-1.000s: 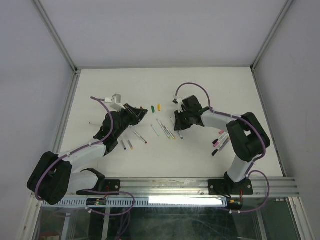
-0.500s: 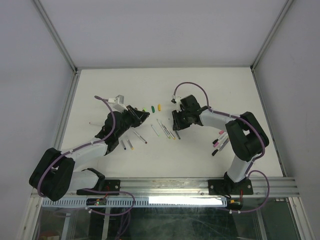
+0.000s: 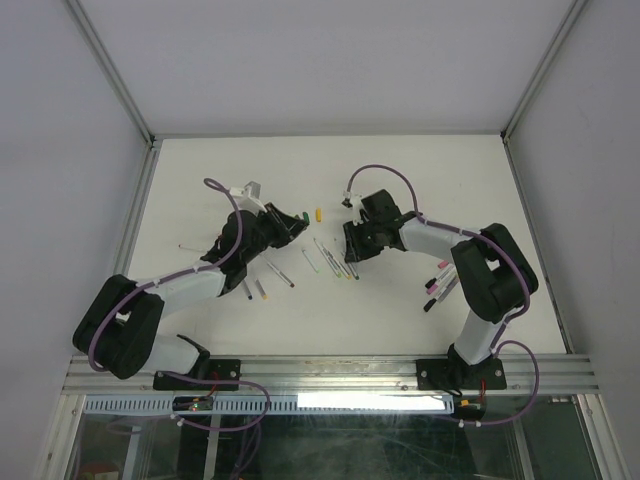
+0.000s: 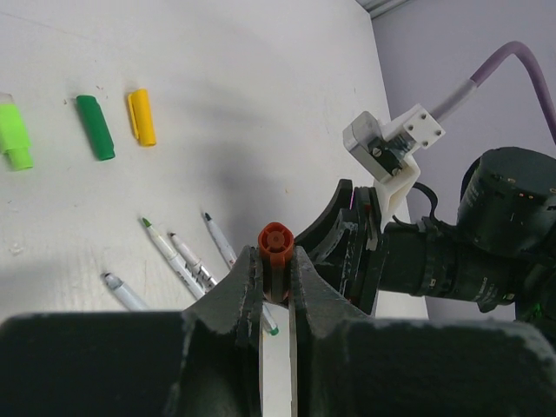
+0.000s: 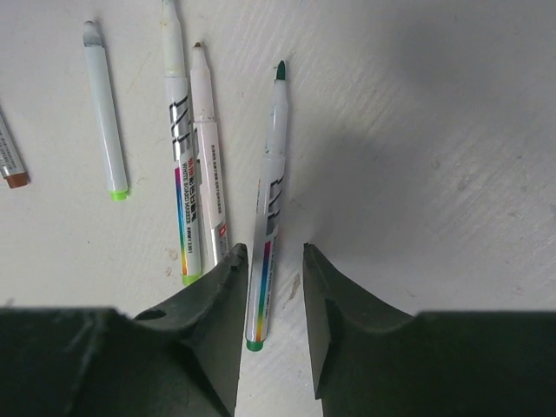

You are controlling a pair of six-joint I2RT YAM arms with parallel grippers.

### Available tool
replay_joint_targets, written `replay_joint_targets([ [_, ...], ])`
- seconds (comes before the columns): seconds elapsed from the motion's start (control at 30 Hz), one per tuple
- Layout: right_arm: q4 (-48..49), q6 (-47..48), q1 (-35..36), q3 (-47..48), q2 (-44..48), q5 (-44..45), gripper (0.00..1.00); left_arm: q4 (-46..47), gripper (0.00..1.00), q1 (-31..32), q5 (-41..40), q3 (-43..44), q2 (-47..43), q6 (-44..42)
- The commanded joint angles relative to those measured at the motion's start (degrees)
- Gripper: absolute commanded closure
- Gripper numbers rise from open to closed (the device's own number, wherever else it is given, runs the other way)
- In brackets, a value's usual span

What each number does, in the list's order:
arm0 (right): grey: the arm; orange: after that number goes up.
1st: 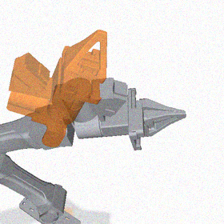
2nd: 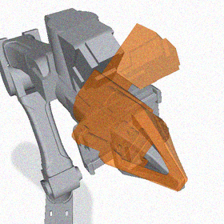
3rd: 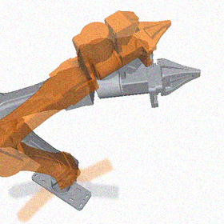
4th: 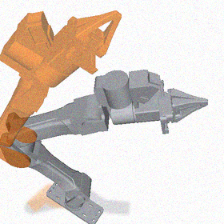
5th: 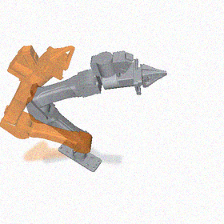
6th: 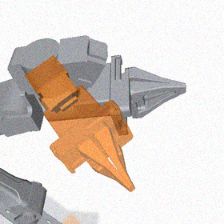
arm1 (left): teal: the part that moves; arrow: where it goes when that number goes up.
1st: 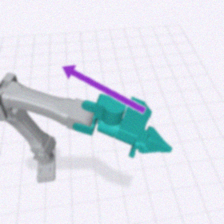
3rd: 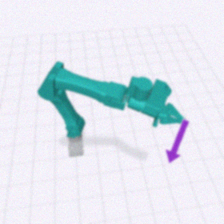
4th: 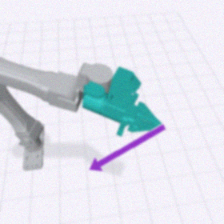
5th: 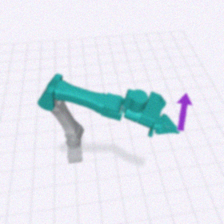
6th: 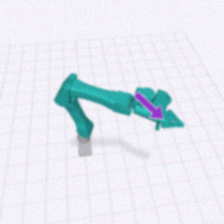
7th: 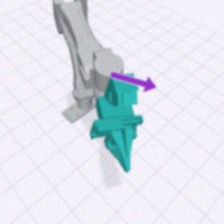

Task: Open the pen caps
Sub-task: Place the pen at the center of the board, then place the pen cap at the center of the board.

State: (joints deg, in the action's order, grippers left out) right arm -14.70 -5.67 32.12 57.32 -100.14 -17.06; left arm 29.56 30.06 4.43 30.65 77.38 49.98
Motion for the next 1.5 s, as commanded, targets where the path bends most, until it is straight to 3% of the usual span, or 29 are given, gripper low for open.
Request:
replay_joint_targets([
  [0.0, -0.31, 0.87, -0.54, 2.42, 2.18, -3.03, 0.66, -3.37, 1.00, 1.49, -2.39, 5.97, 2.79, -0.53],
  [0.53, -0.25, 1.66, -3.90, 2.05, 8.00, -7.93, 0.65, -34.29, 1.00, 8.52, -16.66, 37.81, 26.23, -8.84],
  [0.9, -0.75, 2.25, -9.94, 1.53, 13.26, -8.75, 0.65, -47.19, 0.99, 10.84, -26.14, 54.61, 39.01, -14.29],
  [1.13, -0.77, 2.14, -12.04, 1.23, 14.47, -9.54, 0.65, -52.56, 0.96, 11.76, -30.44, 61.12, 43.81, -16.28],
  [1.47, -0.68, 2.07, -12.69, 1.13, 14.69, -10.00, 0.65, -53.96, 0.89, 11.91, -30.07, 63.13, 46.55, -17.45],
])
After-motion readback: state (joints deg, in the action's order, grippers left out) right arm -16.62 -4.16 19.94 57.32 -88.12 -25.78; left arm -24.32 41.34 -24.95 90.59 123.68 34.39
